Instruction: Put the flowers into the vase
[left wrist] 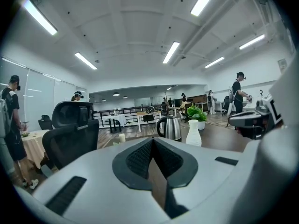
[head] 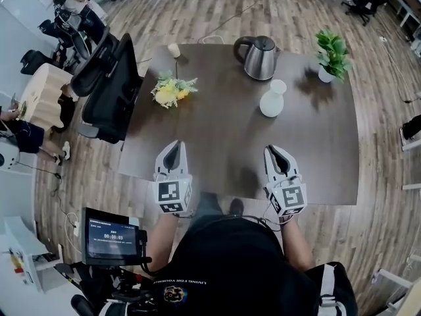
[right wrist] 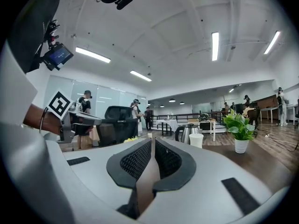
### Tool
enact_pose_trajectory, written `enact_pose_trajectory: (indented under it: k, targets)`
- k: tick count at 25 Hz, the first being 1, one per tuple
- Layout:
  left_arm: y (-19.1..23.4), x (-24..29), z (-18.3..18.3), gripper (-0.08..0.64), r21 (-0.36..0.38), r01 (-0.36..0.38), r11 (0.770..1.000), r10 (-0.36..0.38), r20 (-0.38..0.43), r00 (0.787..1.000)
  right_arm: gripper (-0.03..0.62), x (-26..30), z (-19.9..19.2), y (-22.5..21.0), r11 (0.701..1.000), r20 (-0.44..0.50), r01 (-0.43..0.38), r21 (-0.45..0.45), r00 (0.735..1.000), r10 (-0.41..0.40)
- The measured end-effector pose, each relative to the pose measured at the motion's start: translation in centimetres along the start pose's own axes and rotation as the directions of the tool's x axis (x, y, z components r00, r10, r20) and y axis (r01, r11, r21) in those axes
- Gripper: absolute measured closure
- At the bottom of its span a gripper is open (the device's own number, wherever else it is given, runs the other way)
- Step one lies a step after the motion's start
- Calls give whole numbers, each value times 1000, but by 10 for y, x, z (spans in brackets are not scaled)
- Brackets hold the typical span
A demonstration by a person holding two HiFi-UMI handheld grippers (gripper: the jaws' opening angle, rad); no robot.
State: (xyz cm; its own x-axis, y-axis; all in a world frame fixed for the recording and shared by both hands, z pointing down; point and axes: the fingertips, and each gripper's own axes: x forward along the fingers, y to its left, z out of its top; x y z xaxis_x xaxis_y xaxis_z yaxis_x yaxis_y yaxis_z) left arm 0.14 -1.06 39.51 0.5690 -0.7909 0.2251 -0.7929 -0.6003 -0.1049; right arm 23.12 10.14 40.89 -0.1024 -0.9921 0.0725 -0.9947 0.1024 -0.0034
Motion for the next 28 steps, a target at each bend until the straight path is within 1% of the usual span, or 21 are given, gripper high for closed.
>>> enact_pose_trajectory:
  k: [4,14,19,24,28]
  targets:
    - [17,5,-2,552,-11,-25,1000,25,-4,1000,571,23,8,1,999,0,-31,-26,1000,32]
    - [54,25,-8,552,-29,-56,998,55,-25,998,572,86,24,-4,994,1,-87,-68,996,87]
    - [81,50,-10,552,-22,-61,998,60,-37,998,572,121,25,-3,994,-6,-95,-57,995,95]
    - [105,76,-2,552,2,-56,998,56,-36,998,572,144,18,5,994,-22,-112,-21,994,111]
    - [124,101,3,552,19,-57,998,57,-31,998,572,167,14,11,991,-36,-134,-20,990,133]
